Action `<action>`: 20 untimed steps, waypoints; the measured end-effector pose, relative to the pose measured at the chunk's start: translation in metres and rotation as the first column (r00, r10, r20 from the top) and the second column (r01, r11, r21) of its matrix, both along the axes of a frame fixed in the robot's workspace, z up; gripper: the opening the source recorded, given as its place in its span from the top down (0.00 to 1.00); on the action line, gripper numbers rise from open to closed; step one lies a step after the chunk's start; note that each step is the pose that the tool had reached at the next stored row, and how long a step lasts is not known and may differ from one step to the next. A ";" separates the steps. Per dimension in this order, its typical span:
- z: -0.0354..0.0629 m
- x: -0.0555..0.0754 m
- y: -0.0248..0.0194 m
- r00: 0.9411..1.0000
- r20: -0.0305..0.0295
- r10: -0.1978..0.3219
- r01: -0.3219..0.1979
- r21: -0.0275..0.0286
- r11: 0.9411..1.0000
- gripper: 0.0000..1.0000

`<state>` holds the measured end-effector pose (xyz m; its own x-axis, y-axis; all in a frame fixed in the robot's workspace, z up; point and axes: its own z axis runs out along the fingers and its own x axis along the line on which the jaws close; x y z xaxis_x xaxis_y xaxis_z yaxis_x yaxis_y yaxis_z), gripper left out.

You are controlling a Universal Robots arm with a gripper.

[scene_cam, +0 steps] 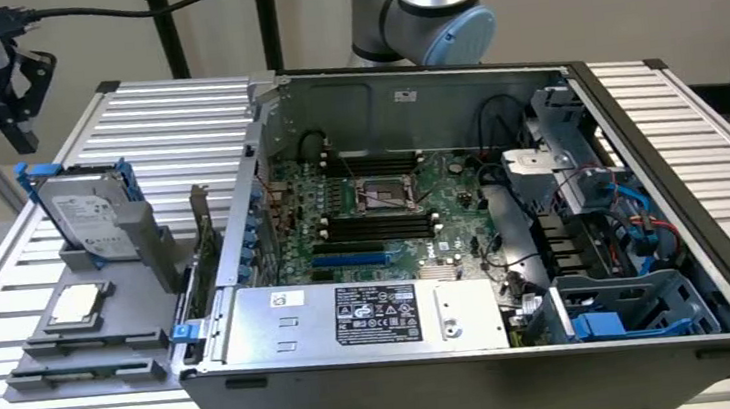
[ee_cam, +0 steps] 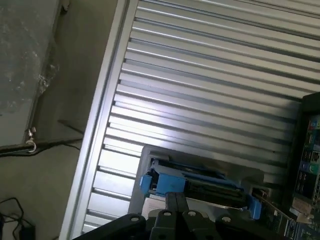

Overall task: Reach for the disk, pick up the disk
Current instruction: 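Pick up the disk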

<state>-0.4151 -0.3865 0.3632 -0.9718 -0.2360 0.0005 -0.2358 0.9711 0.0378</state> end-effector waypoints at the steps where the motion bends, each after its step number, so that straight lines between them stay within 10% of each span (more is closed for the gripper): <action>1: 0.0000 0.000 0.0000 1.000 0.000 0.020 -0.020 0.000 1.000 0.89; 11: 0.0000 0.000 0.0000 0.980 0.000 0.199 -0.199 0.000 0.980 0.89; 20: 0.0000 0.000 0.0000 0.934 0.000 0.356 -0.356 0.000 0.934 0.89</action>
<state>-0.4151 -0.3865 0.3632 -0.8240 -0.5665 0.0004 -0.5661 0.8235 0.0378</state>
